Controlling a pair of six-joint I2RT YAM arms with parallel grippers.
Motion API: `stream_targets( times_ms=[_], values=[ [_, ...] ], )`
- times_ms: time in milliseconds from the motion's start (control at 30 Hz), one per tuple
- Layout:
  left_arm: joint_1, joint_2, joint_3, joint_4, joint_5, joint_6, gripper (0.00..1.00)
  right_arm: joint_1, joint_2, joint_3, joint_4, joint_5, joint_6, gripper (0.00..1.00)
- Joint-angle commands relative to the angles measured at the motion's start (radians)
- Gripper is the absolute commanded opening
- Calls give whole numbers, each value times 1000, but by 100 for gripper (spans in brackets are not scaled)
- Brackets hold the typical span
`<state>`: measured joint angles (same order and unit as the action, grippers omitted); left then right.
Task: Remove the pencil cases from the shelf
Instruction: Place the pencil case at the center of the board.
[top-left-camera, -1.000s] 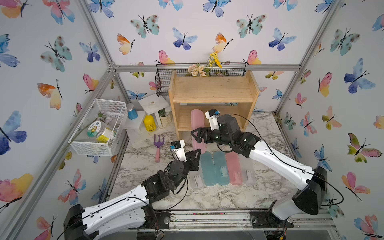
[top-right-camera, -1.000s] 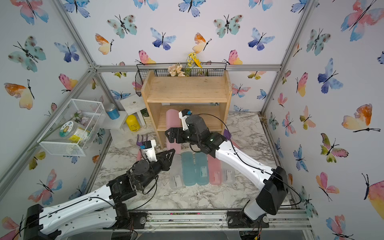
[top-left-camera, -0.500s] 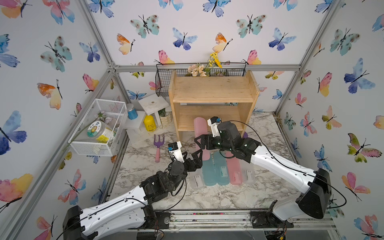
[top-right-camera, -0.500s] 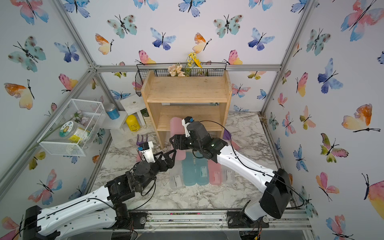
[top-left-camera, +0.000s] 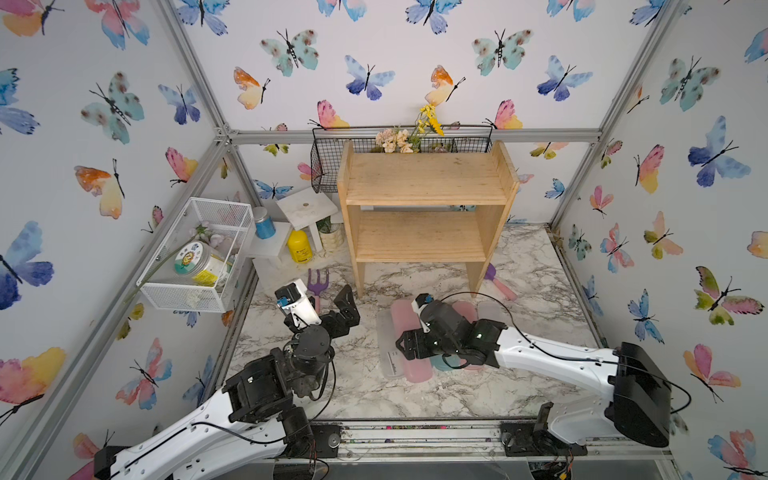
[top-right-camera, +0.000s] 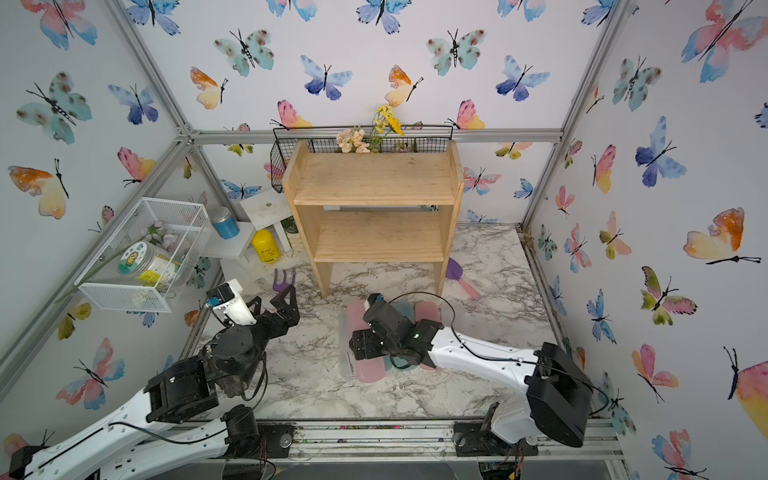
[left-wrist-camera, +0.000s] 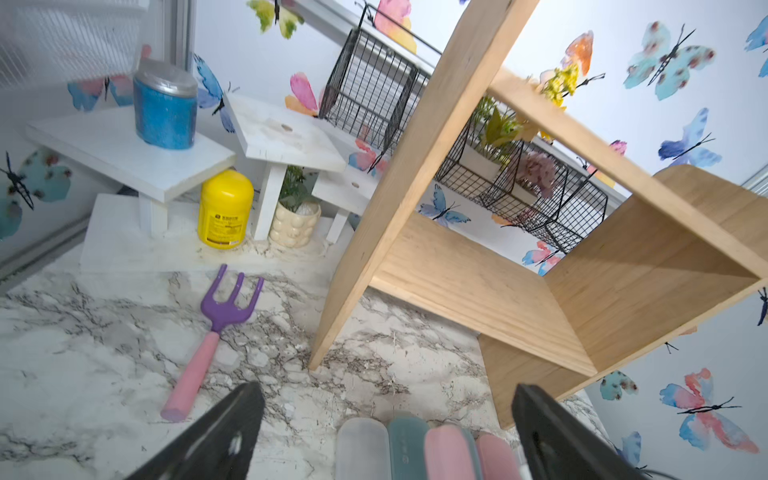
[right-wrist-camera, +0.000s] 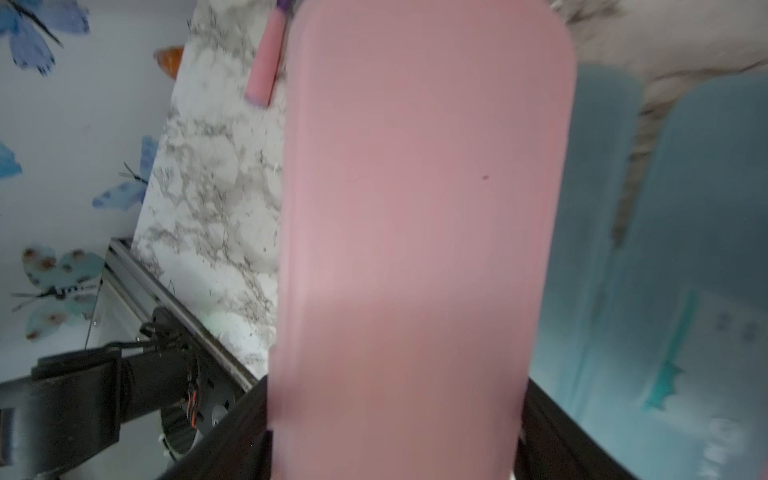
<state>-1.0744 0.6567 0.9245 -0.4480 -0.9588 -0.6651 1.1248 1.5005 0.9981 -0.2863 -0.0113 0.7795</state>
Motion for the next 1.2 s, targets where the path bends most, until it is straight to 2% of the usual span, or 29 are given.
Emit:
stream_targets(
  times_ms=[0, 67, 133, 267, 400, 600, 700, 867, 1167],
  values=[
    [4, 71, 235, -259, 13, 39, 99, 100, 113, 135, 127, 50, 92, 77],
    [4, 104, 366, -375, 41, 33, 99, 140, 203, 207, 155, 61, 111, 77],
    [4, 106, 428, -440, 45, 19, 99, 150, 303, 268, 183, 43, 120, 75],
    [3, 35, 368, -429, 52, -2, 99, 150, 453, 392, 166, 57, 118, 75],
    [4, -18, 291, -372, 73, 10, 99, 150, 563, 521, 41, 110, 112, 76],
    [4, 0, 253, -326, 82, 39, 99, 132, 661, 594, -37, 183, 139, 76],
    [3, -5, 226, -305, 96, 39, 99, 122, 685, 628, -95, 231, 147, 77],
    [4, -51, 179, -292, 77, 25, 99, 98, 695, 618, -109, 236, 157, 81],
    [4, -67, 163, -294, 74, 9, 99, 93, 626, 545, 22, 191, 88, 93]
  ],
)
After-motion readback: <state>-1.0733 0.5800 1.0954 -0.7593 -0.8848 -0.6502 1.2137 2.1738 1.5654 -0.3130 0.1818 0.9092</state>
